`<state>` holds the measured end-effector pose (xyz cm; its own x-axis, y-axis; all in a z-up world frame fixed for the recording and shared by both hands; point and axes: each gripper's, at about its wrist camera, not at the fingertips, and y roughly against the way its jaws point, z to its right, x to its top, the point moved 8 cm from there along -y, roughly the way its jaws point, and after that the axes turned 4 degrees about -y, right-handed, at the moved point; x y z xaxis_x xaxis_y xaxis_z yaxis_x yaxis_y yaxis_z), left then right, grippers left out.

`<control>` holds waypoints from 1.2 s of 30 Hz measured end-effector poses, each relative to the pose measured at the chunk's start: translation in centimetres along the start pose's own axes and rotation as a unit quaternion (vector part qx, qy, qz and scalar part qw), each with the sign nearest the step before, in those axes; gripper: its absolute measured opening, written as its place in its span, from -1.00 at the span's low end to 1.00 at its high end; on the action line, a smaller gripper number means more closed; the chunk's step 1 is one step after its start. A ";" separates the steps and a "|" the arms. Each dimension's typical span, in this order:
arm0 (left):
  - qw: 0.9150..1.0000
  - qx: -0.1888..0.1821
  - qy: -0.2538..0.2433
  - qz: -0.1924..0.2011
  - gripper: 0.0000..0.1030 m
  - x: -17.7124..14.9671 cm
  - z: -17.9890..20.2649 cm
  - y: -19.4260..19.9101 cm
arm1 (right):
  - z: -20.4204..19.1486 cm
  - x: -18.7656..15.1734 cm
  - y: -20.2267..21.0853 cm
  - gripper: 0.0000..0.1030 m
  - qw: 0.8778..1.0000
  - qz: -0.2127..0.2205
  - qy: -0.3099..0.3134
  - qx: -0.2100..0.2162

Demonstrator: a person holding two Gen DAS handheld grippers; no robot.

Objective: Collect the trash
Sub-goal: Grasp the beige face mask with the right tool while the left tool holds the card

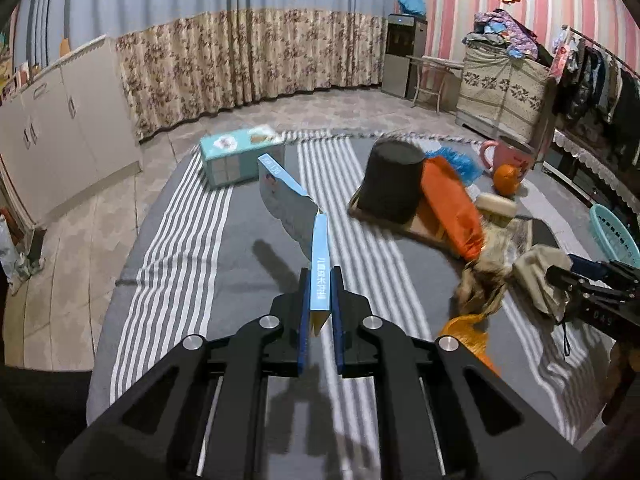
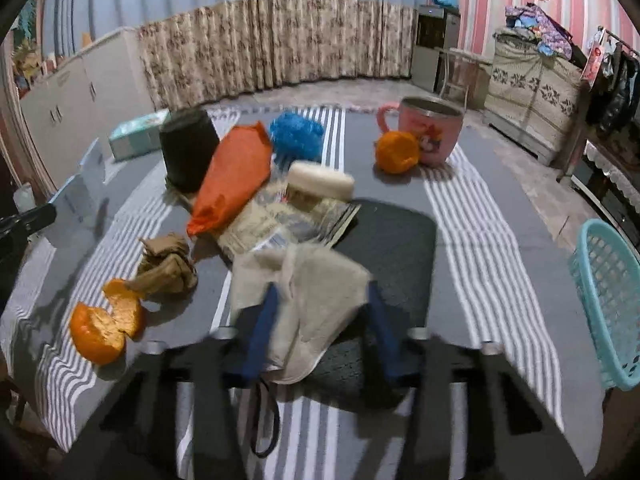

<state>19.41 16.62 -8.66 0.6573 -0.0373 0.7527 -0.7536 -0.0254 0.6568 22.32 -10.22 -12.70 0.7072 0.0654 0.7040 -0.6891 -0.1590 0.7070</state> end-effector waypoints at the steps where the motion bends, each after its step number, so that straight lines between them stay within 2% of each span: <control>1: 1.000 -0.001 -0.004 0.004 -0.84 0.4 0.4 0.3 | 0.5 0.2 0.5 -0.64 1.000 0.003 -0.005 0.009; 2: 1.000 -0.003 -0.009 0.009 -0.84 0.8 0.9 0.5 | 0.9 0.4 1.0 -0.69 1.000 0.006 -0.011 0.016; 3: 1.000 -0.006 -0.014 0.015 -0.84 1.4 1.7 0.9 | 1.7 0.8 1.6 -0.85 1.000 0.011 -0.016 0.017; 8: 0.998 -0.023 -0.042 0.035 -0.84 3.5 6.3 1.6 | 6.2 2.4 4.6 -0.85 0.999 0.038 -0.012 -0.003; 13: 0.997 -0.040 -0.050 0.043 -0.84 4.2 9.7 1.7 | 8.3 2.4 5.4 -0.81 1.000 0.026 -0.003 -0.007; 14: 0.997 -0.042 -0.052 0.043 -0.84 4.2 10.2 1.7 | 7.9 2.2 5.2 -0.63 1.000 0.024 -0.006 0.000; 15: 0.997 -0.044 -0.053 0.043 -0.84 4.1 10.4 1.7 | 7.8 2.0 5.1 -0.08 1.000 0.023 -0.007 0.003; 17: 0.997 -0.046 -0.054 0.043 -0.84 3.9 10.5 1.9 | 6.9 1.7 4.9 0.53 0.999 0.036 -0.009 -0.003; 23: 0.998 -0.036 -0.045 0.040 -0.84 3.0 8.1 2.5 | 3.3 1.0 5.1 0.52 0.999 0.035 -0.005 0.024; 30: 0.999 -0.017 -0.027 0.040 -0.84 1.2 4.0 3.2 | -0.8 -0.5 3.0 0.48 0.999 0.003 0.006 0.043; 31: 0.999 -0.017 -0.023 0.039 -0.84 1.0 3.5 3.2 | -1.3 -0.7 2.8 0.47 0.999 -0.001 0.008 0.045; 33: 0.999 -0.012 -0.020 0.038 -0.84 0.7 2.6 3.2 | -2.5 -1.2 2.0 0.30 0.999 -0.013 0.020 0.047; 36: 0.999 -0.010 -0.010 0.039 -0.84 0.5 1.5 3.3 | -3.6 -2.0 1.3 0.28 0.998 -0.027 0.025 0.053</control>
<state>17.24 14.97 -6.16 0.5965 -0.0591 0.8004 -0.8019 -0.0021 0.5974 19.48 -6.99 -12.95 0.7319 0.1248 0.6698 -0.6284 -0.2562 0.7344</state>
